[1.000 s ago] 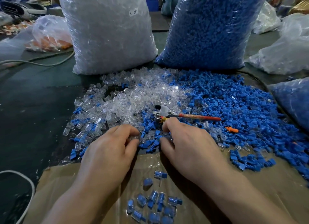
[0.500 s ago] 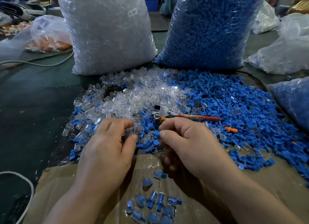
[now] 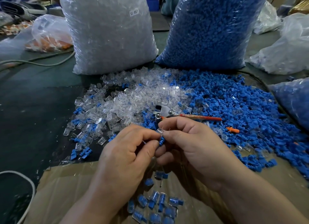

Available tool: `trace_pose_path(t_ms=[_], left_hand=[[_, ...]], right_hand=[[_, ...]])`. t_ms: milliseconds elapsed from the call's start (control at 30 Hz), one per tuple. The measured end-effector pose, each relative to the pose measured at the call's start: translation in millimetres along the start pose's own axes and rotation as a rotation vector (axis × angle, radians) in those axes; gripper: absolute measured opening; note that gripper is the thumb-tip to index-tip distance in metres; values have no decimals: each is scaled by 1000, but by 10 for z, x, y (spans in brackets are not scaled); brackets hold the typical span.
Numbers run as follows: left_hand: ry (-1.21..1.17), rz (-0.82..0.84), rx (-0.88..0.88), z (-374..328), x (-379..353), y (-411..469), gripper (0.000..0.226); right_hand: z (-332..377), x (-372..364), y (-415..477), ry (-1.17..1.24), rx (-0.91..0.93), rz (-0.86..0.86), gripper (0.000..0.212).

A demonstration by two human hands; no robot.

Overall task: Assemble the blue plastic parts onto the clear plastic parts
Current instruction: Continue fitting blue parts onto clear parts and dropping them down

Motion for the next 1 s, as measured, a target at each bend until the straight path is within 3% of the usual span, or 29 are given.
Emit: trace_pose_path(t_ms=[100, 200, 333, 467, 533, 600, 733, 800, 867, 933, 1000], left_hand=[[-156, 45, 143, 144, -47, -15, 34], [-268, 105, 207, 192, -72, -7, 45], [-377, 117, 241, 201, -75, -22, 40], [-526, 71, 349, 200, -75, -28, 33], [-459, 65, 366, 186, -41, -32, 27], [-456, 41, 378, 185, -8, -36, 6], [-501, 9, 405, 176, 35, -56, 25], [-457, -7, 373, 149, 48, -50, 22], [-330, -29, 318, 151, 78, -37, 7], [-219, -41, 311, 182, 115, -34, 14], [-289, -71, 337, 218, 137, -31, 9]], right_hand=[[3, -27, 6, 13, -3, 23, 12], [18, -30, 17, -86, 34, 27, 11], [44, -18, -1, -174, 85, 17, 8], [88, 3, -24, -358, 154, -20, 21], [123, 16, -50, -401, 192, -56, 21], [146, 45, -66, -338, 208, -92, 21], [120, 97, -64, -85, 156, -116, 17], [107, 52, -67, -54, 150, -65, 19], [137, 23, -94, -223, 239, -71, 18], [190, 16, -143, -525, 371, -141, 16], [223, -36, -191, -723, 473, -172, 14]])
Point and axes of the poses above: each hand's wrist, its own y-axis towards the middle knuckle, its own x-axis out of the back of the hand, z = x × y, the point moved 6 cm from there along y, towards the middle knuckle, and after that the axes turned 2 degrees about -y, right-handed, at the moved point
